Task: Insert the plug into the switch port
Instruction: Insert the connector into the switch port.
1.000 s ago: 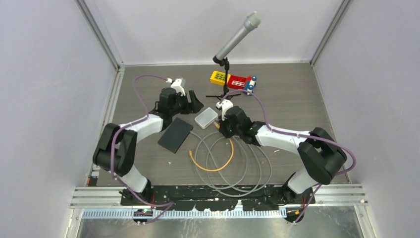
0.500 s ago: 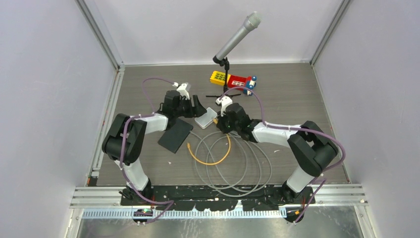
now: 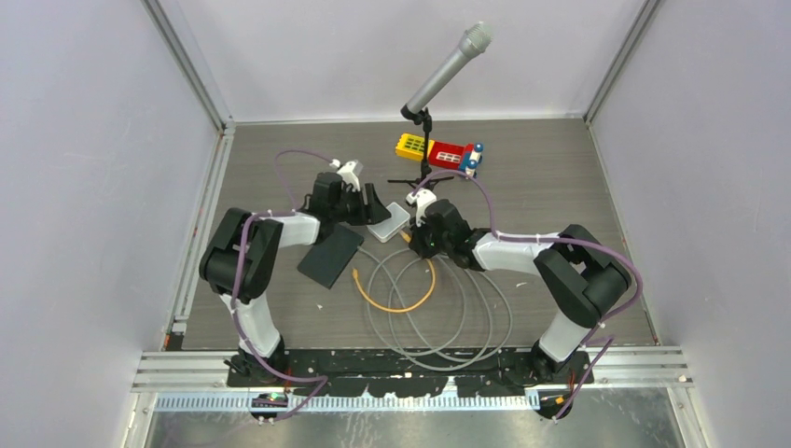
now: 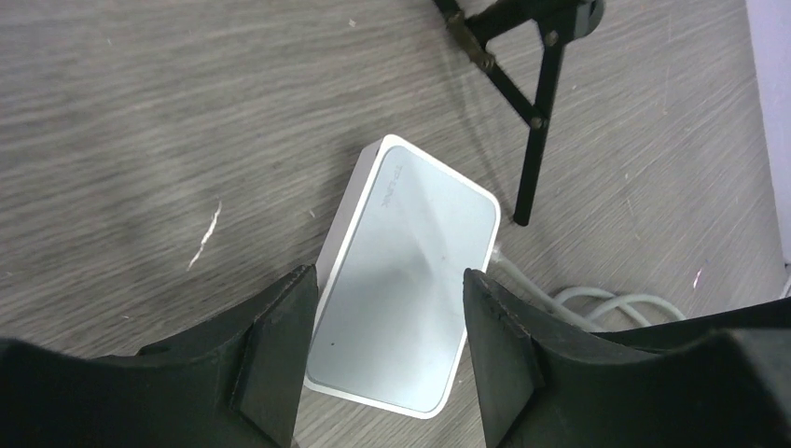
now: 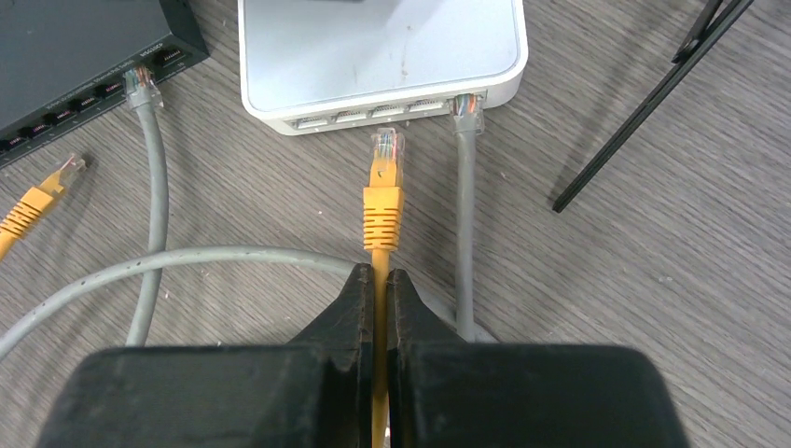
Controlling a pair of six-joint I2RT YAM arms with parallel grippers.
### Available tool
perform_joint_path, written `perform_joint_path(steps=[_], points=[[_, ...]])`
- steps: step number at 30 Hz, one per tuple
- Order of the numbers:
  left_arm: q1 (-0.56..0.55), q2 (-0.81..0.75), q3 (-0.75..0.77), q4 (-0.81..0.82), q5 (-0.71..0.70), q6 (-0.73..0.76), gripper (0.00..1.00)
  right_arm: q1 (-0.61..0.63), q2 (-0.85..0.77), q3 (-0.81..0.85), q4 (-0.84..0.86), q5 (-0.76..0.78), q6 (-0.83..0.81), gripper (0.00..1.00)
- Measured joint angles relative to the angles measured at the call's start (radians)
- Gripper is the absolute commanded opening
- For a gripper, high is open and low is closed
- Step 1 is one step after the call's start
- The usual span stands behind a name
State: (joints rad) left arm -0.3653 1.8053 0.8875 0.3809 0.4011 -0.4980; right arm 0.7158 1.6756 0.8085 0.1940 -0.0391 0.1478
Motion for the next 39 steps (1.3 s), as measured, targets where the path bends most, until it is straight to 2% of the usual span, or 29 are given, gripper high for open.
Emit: perform_joint_path(steps=[39], points=[[-0.020, 0.072, 0.047, -0.008, 0.046, -0.013, 0.57, 0.000, 0.027, 0.021, -0.016, 0.050, -0.049, 0.00]])
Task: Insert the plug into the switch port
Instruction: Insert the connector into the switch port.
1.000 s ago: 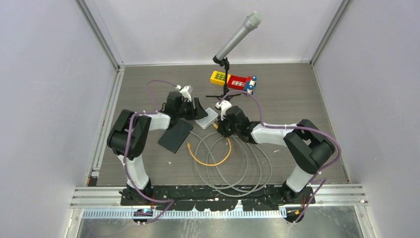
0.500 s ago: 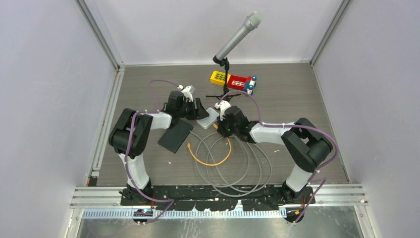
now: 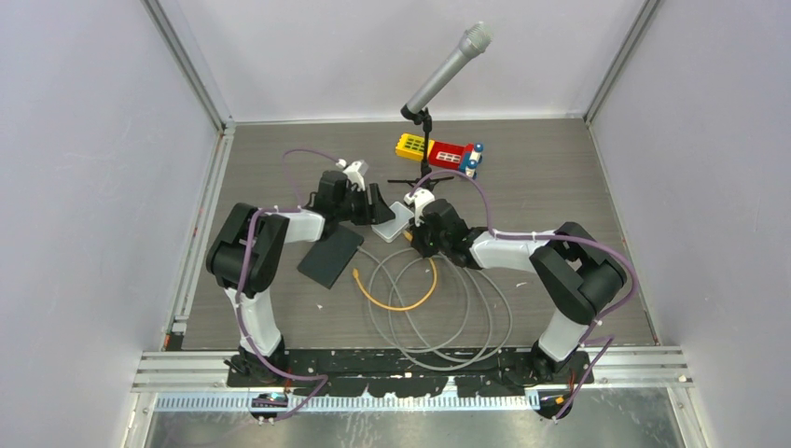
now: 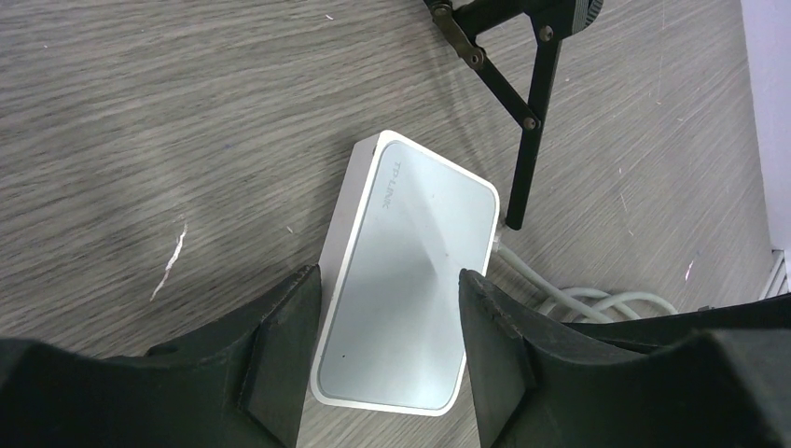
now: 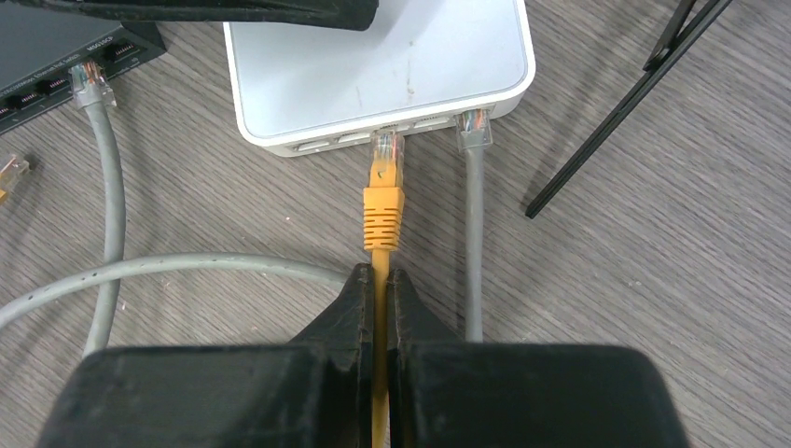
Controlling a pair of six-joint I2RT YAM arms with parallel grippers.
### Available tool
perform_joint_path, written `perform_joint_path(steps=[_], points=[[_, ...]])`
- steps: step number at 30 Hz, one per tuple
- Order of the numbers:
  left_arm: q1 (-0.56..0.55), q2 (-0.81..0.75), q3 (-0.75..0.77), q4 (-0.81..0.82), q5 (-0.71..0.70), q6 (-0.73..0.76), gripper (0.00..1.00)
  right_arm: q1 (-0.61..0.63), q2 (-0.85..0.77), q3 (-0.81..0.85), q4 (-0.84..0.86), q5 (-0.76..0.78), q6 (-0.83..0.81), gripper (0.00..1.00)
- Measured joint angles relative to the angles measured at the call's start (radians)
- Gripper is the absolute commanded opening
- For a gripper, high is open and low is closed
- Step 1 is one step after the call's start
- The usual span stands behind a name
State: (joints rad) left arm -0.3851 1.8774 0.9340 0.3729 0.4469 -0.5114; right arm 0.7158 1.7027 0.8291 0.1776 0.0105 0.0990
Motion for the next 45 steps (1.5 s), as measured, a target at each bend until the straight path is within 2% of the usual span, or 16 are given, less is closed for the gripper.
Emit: perform_joint_path(steps=[45], points=[[-0.020, 0.021, 0.047, -0.050, -0.001, 0.052, 0.57, 0.000, -0.022, -0.023, 0.034, 0.013, -0.051, 0.00]])
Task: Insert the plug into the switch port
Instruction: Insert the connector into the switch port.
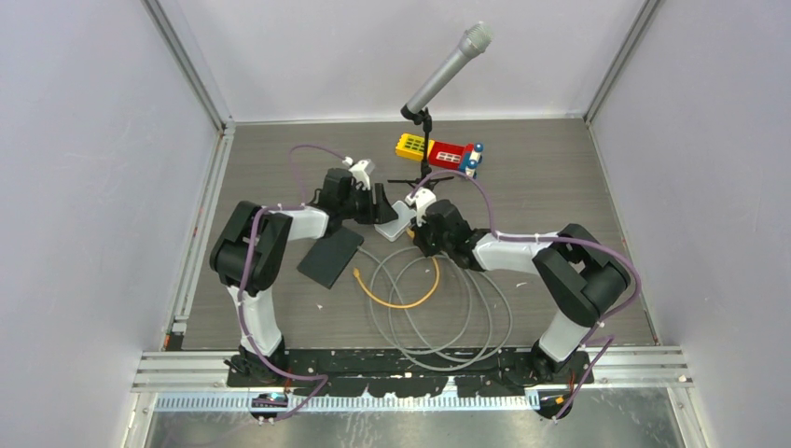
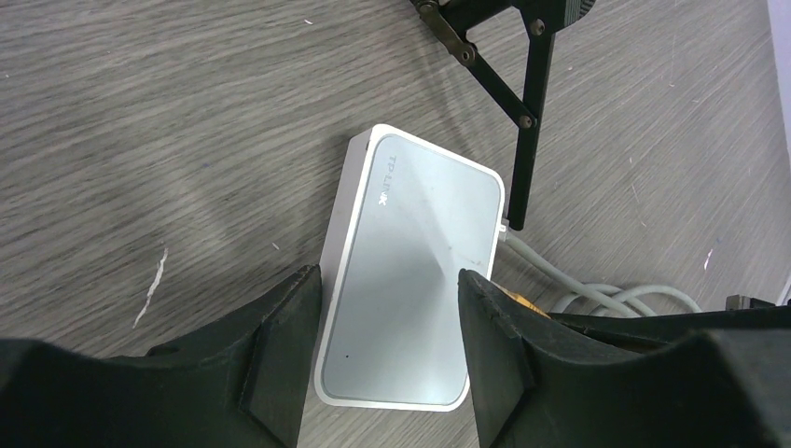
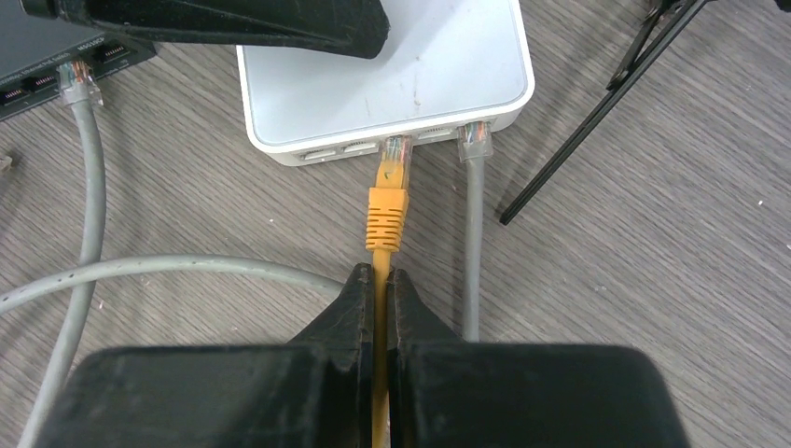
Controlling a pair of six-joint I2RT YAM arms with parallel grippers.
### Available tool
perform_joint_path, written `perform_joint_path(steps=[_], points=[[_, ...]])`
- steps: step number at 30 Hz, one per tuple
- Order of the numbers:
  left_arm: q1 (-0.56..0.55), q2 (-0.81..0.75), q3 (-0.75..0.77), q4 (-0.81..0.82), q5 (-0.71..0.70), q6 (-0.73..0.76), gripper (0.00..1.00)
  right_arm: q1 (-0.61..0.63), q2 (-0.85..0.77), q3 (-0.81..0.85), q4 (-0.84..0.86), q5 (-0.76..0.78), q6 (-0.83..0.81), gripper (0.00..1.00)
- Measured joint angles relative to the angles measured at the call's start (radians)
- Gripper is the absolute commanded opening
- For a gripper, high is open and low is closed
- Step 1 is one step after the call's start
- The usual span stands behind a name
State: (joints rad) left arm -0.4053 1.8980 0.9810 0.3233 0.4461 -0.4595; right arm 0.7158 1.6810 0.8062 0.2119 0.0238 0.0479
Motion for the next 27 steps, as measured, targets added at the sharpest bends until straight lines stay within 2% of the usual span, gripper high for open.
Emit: perform_joint_path(steps=[17, 27], points=[[-0.001, 0.025, 0.034, -0.011, 0.015, 0.019, 0.57, -0.006, 0.032, -0.098, 0.209, -0.021, -0.084, 0.01], [0.002, 0.034, 0.049, -0.021, 0.021, 0.028, 0.56, -0.006, 0.073, -0.121, 0.312, 0.047, -0.119, 0.01]])
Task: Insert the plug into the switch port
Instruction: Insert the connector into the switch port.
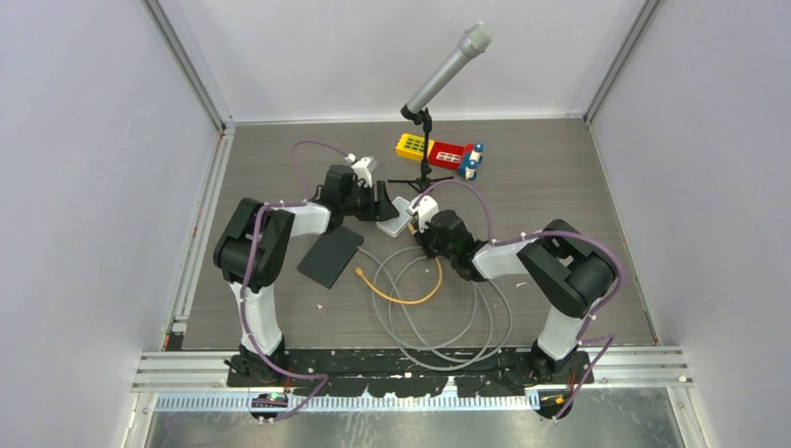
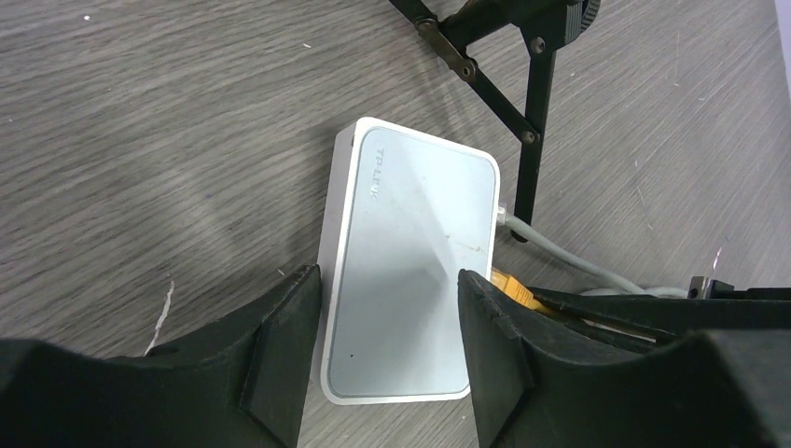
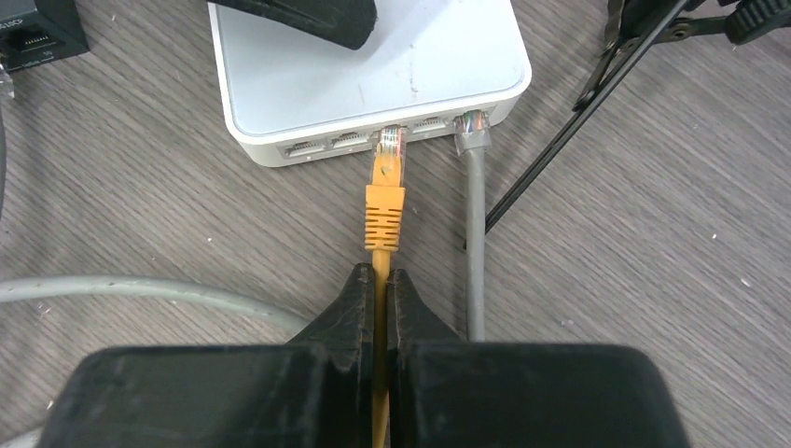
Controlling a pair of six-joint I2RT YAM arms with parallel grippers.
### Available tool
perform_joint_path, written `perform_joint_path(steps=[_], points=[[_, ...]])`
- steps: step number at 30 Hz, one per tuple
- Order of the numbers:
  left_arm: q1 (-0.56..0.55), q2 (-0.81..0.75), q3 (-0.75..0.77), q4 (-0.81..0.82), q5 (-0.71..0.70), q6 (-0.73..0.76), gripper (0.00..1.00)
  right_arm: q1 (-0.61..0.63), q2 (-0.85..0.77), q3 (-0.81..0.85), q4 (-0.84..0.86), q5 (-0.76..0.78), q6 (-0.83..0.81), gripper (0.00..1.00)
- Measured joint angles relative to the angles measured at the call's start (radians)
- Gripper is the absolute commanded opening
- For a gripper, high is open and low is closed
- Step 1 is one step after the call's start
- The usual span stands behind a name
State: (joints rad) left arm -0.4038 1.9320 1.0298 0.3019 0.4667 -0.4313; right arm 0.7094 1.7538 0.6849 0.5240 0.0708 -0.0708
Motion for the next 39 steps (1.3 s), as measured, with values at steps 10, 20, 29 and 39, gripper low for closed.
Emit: perform_joint_path(steps=[10, 20, 29, 39], points=[[0.001, 0.009, 0.023, -0.024, 0.005, 0.033, 0.56, -0.011, 0.007, 0.010, -0.003, -0.078, -0.073, 0.01], [0.003, 0.009, 0.040, -0.069, 0.016, 0.078, 0.54, -0.016, 0.007, 0.029, -0.047, -0.200, -0.085, 0.01], [0.003, 0.010, 0.045, -0.075, 0.004, 0.097, 0.52, -0.003, 0.025, 0.050, -0.046, -0.123, -0.026, 0.01], [0.003, 0.026, 0.068, -0.075, 0.006, 0.130, 0.49, -0.005, 0.038, 0.066, -0.046, -0.121, -0.031, 0.00]])
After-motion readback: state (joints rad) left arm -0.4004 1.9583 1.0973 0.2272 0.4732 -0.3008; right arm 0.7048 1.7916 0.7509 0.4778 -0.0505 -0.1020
